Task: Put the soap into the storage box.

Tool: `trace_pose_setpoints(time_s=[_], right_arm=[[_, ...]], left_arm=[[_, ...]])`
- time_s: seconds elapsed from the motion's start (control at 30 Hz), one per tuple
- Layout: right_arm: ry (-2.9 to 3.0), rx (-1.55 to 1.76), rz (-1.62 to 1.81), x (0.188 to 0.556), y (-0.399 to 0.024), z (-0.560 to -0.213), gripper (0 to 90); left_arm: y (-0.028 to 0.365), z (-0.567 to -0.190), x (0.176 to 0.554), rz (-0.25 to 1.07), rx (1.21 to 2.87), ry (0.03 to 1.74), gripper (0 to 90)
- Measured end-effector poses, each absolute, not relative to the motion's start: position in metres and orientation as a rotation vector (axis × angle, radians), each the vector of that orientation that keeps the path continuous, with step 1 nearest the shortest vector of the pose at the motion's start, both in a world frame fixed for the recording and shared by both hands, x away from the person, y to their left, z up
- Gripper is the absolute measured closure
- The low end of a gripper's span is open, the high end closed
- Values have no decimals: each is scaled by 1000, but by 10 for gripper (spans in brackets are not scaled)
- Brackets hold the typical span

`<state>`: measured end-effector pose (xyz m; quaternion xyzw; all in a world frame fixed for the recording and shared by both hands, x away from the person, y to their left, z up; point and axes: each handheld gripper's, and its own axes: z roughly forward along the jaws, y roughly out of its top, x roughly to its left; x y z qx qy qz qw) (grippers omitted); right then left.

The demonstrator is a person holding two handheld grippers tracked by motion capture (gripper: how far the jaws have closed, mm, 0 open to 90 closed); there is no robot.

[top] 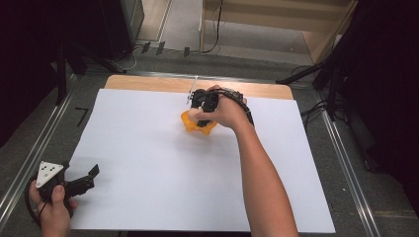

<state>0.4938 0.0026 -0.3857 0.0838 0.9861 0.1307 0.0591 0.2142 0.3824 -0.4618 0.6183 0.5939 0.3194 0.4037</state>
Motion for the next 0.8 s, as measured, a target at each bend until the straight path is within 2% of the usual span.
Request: trace_pose_setpoints(time_s=[0.8], right_arm=[[2958,374,529,489,-25,-373,296]], left_arm=[[382,-462,215,800,1566,1500,12]])
